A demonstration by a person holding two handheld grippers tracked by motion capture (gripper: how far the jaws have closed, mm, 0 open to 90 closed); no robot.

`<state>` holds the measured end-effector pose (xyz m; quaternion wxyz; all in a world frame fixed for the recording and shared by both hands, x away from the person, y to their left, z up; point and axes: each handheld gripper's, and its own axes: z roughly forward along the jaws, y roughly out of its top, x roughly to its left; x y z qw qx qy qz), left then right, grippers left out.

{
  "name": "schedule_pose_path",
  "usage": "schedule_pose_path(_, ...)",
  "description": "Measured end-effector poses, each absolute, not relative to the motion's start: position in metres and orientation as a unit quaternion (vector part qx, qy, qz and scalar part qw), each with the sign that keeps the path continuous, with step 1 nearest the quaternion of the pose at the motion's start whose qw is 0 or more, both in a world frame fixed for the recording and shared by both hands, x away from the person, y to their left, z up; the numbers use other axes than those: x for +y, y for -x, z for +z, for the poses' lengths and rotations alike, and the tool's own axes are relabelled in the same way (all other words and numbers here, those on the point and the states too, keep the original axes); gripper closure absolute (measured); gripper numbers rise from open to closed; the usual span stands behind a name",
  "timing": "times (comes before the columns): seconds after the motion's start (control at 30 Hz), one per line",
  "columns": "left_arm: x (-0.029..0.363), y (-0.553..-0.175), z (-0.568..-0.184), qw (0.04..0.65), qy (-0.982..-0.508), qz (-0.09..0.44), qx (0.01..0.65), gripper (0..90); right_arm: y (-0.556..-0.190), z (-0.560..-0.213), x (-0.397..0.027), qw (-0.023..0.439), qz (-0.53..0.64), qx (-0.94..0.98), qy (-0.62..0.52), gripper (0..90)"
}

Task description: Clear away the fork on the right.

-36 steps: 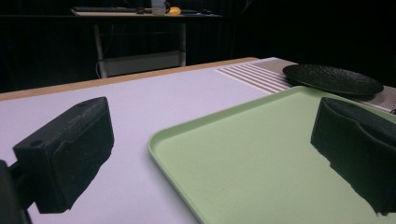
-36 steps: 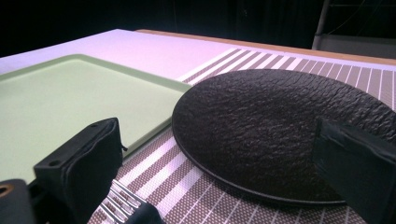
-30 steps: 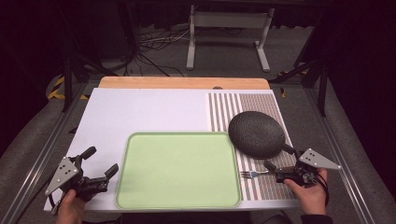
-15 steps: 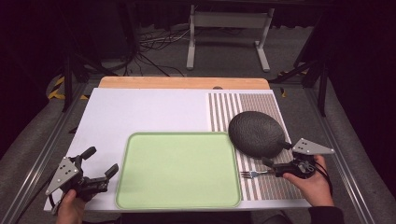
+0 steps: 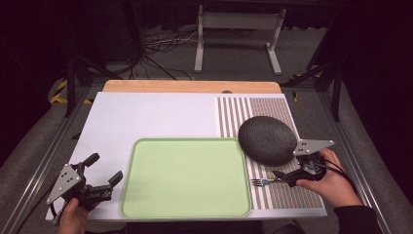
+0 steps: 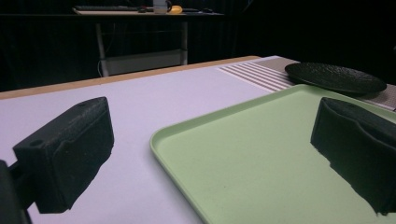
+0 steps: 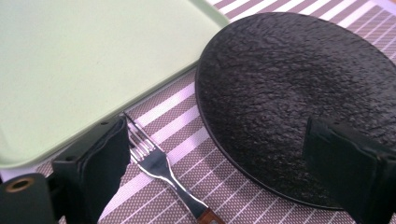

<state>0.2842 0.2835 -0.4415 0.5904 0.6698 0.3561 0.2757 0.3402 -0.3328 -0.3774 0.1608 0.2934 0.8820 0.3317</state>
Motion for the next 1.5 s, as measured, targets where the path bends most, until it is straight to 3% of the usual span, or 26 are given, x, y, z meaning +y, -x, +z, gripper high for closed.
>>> schedule_pose_path(0.73, 0.284, -0.284, -0.441, 0.592, -0.669, 0.276, 0.355, 0.1, -0.358, -0.371, -0.325, 0.131, 0.222, 0.929, -0.267, 8.6)
schedule_pose_path(0.87, 0.284, -0.284, -0.441, 0.592, -0.67, 0.275, 0.355, 0.1, -0.358, -0.372, -0.324, 0.111, 0.208, 0.936, -0.259, 14.8)
schedule_pose_path(1.17, 0.284, -0.284, -0.441, 0.591, -0.67, 0.276, 0.355, 0.0, -0.36, -0.374, -0.319, 0.098, 0.162, 0.953, -0.237, 13.5)
schedule_pose_path(1.27, 0.284, -0.284, -0.441, 0.592, -0.669, 0.276, 0.355, 0.0, -0.361, -0.375, -0.317, 0.076, 0.155, 0.957, -0.232, 21.7)
schedule_pose_path(1.5, 0.284, -0.284, -0.441, 0.591, -0.669, 0.277, 0.355, 0.0, -0.362, -0.381, -0.312, 0.067, 0.137, 0.972, -0.179, 25.6)
